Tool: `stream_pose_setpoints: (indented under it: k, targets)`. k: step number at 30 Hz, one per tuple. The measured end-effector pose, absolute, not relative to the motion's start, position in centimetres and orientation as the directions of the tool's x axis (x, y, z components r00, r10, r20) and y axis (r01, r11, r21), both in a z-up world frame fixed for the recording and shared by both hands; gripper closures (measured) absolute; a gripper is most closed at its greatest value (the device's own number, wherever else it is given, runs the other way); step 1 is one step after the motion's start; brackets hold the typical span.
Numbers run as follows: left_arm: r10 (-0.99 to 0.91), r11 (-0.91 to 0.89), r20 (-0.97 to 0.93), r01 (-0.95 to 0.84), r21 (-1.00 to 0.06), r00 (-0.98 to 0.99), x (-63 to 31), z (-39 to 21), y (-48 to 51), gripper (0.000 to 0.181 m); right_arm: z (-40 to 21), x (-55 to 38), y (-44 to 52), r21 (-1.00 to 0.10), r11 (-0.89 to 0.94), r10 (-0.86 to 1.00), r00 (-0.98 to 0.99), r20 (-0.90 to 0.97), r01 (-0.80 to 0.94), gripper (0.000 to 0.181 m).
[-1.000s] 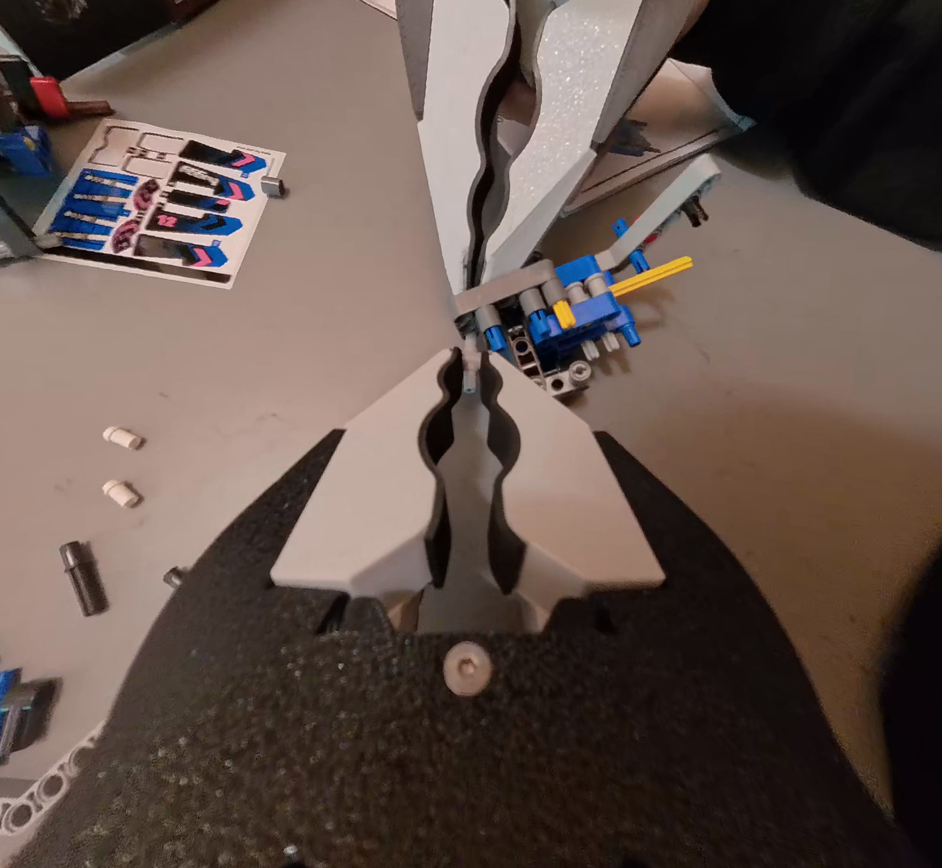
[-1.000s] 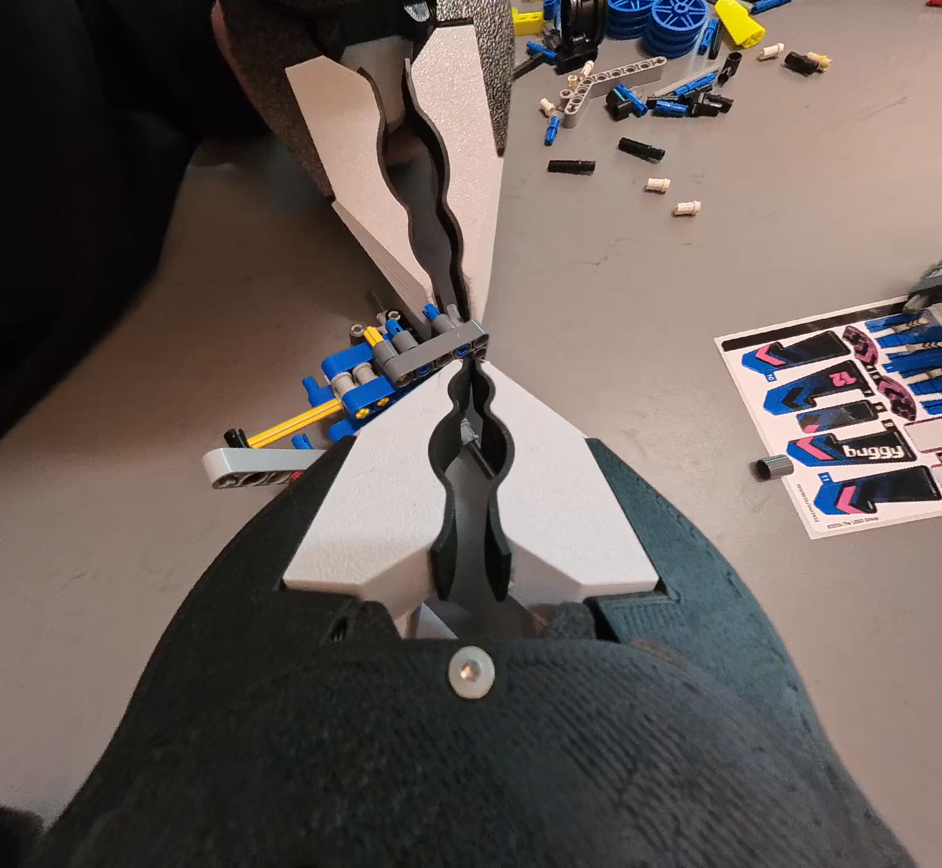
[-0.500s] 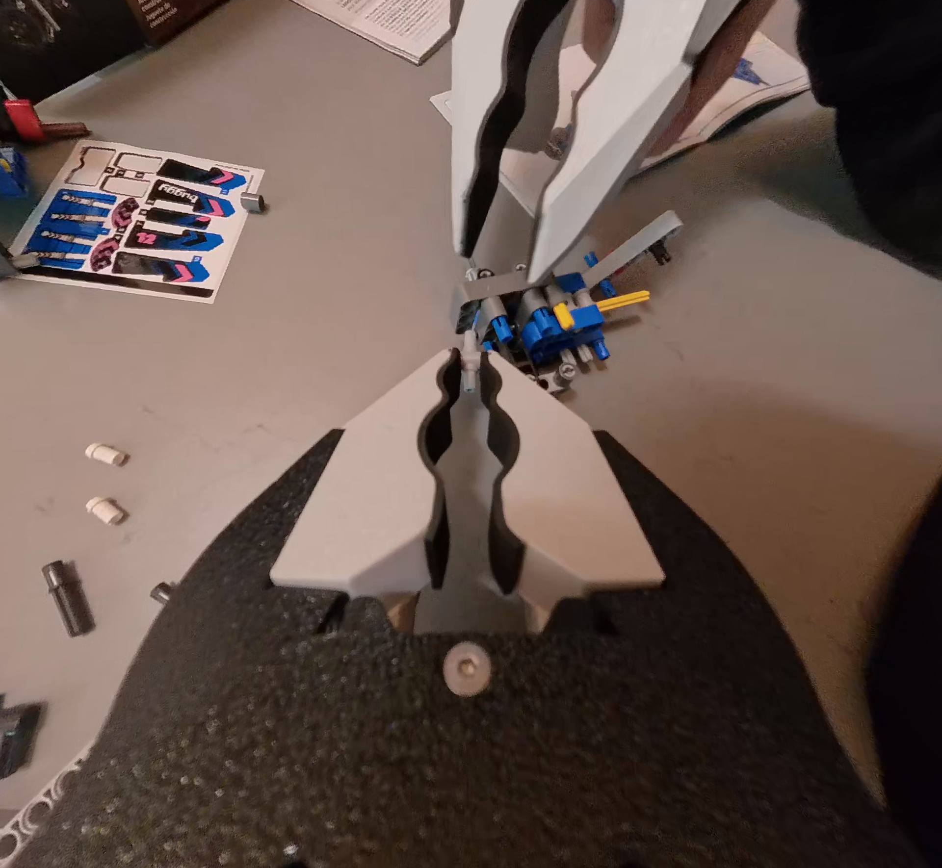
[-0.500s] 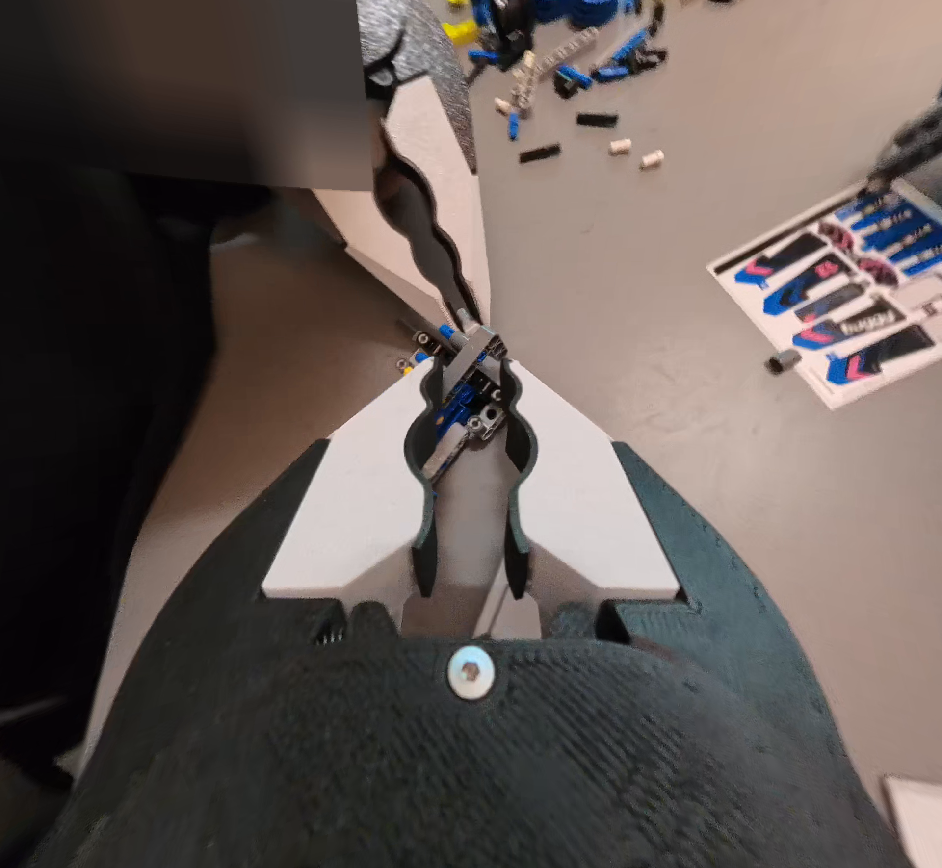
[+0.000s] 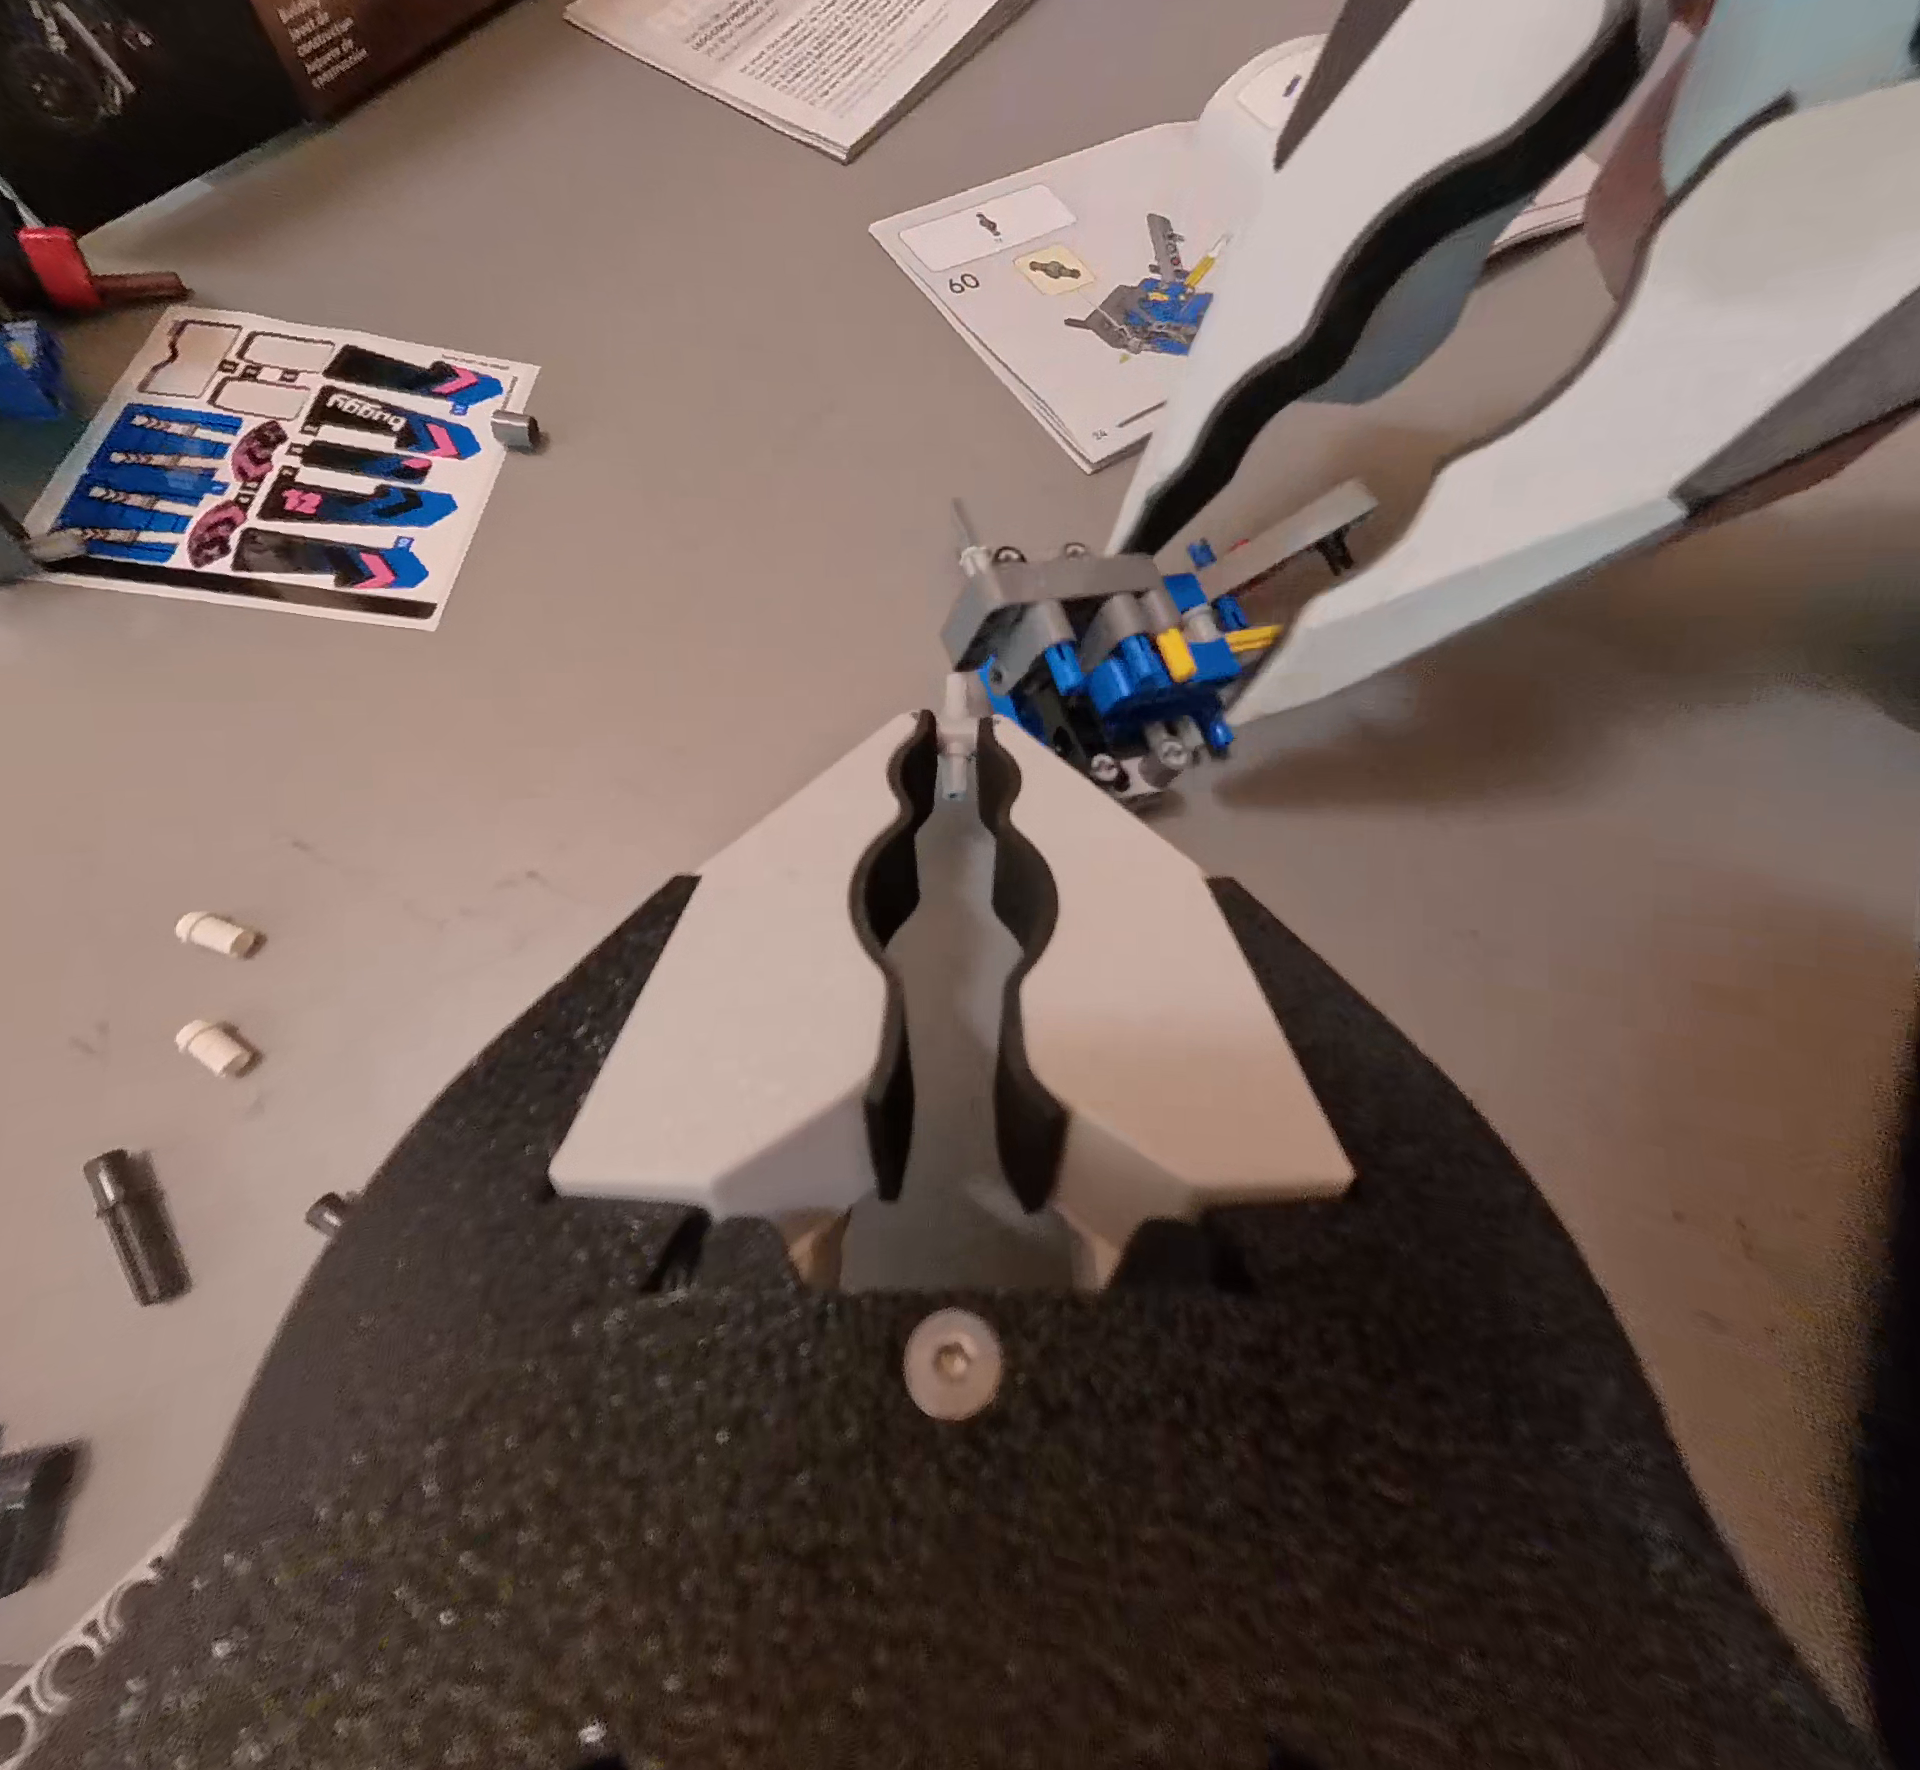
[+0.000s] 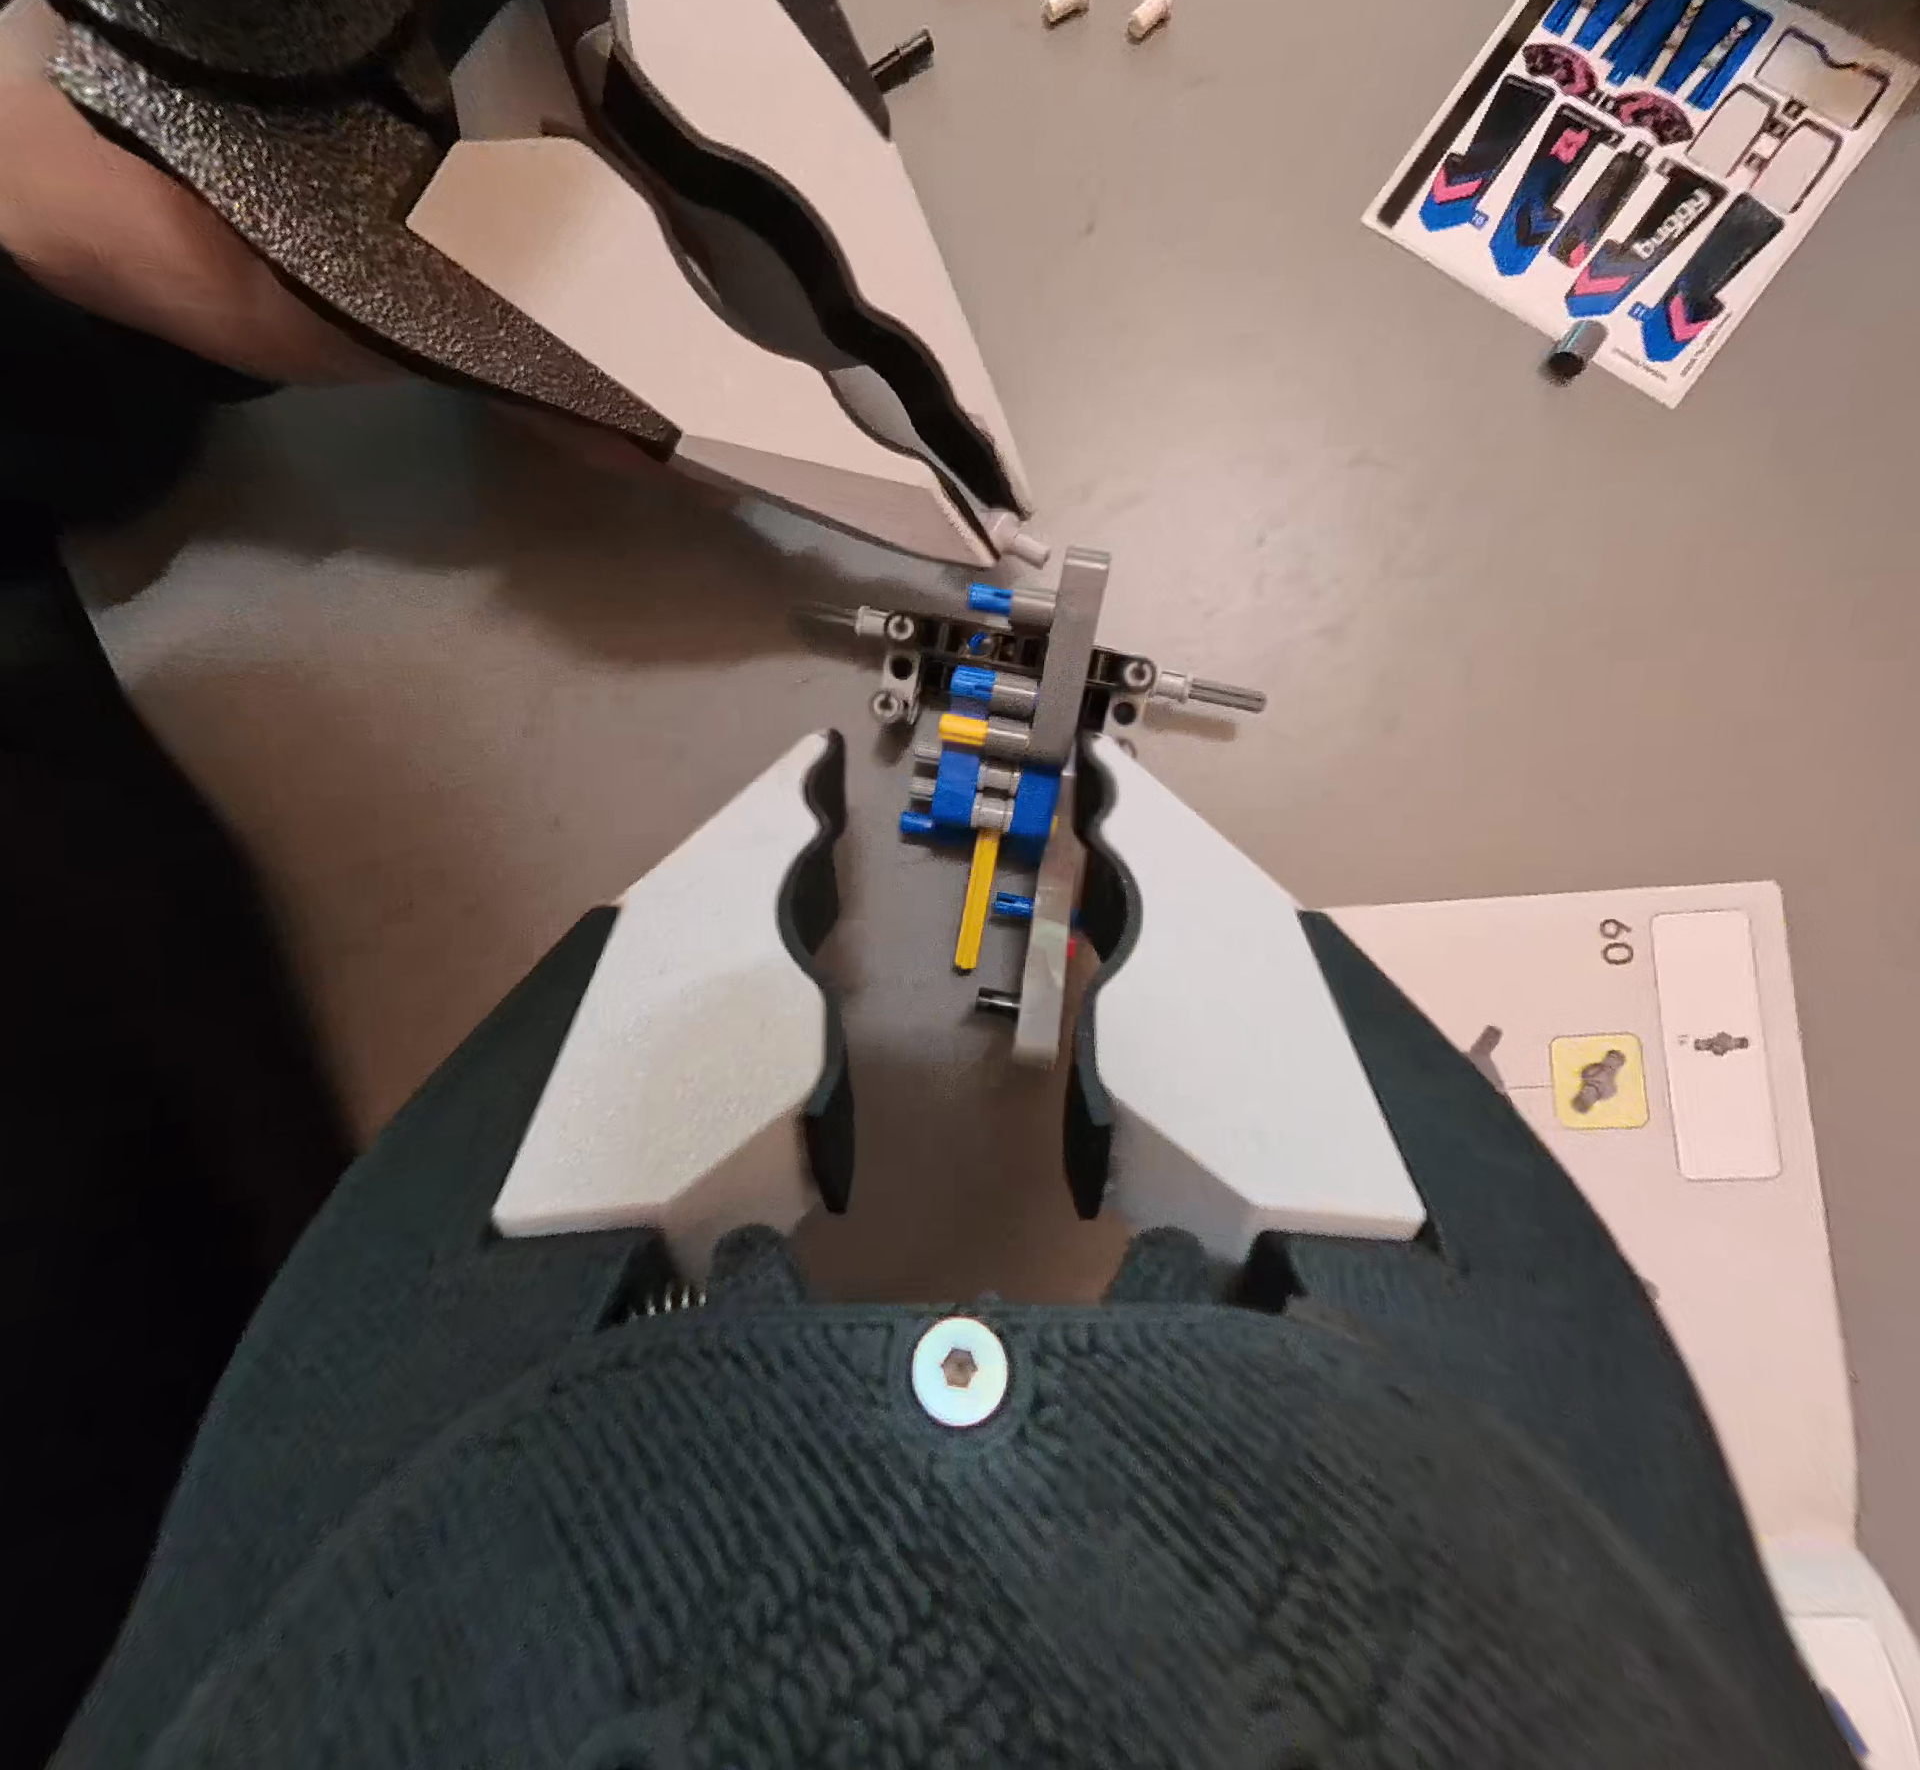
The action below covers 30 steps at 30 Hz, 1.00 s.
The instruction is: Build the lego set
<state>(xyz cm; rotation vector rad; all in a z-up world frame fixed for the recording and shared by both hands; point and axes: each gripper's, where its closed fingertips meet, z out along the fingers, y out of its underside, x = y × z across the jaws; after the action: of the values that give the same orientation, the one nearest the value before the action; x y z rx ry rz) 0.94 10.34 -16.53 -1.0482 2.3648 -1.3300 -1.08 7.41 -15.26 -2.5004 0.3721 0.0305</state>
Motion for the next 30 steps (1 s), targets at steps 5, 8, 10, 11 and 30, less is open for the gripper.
stream_pose_setpoints:
  k: [5,8,10,11,30]
  targets:
    - [-0.687,0.327,0.124,-0.457,-0.828,-0.716,0.9,-16.3,10.4,0.177,-16.4,-0.6,7.5,-0.588,-0.763,-0.307,0.951,-0.035,-0.268,0.156]
    - [-0.688,0.331,0.107,-0.442,-0.834,-0.717,0.9,-16.1,10.4,0.177,-17.2,-0.6,7.2,-0.582,-0.771,-0.330,0.944,0.015,-0.260,0.153]
    - [-0.685,0.338,0.099,-0.435,-0.835,-0.722,0.8,-16.1,10.3,0.177,-17.1,-0.7,7.7,-0.621,-0.738,-0.339,0.941,0.006,-0.263,0.155]
    - [-0.685,0.342,0.096,-0.435,-0.833,-0.722,0.8,-16.2,10.3,0.177,-17.1,-0.7,7.9,-0.635,-0.723,-0.346,0.938,-0.006,-0.271,0.155]
    - [-0.735,0.398,-0.076,-0.339,-0.853,-0.673,1.0,-15.6,10.9,0.177,-16.6,-0.8,8.9,-0.806,-0.483,-0.363,0.916,-0.171,-0.342,0.155]
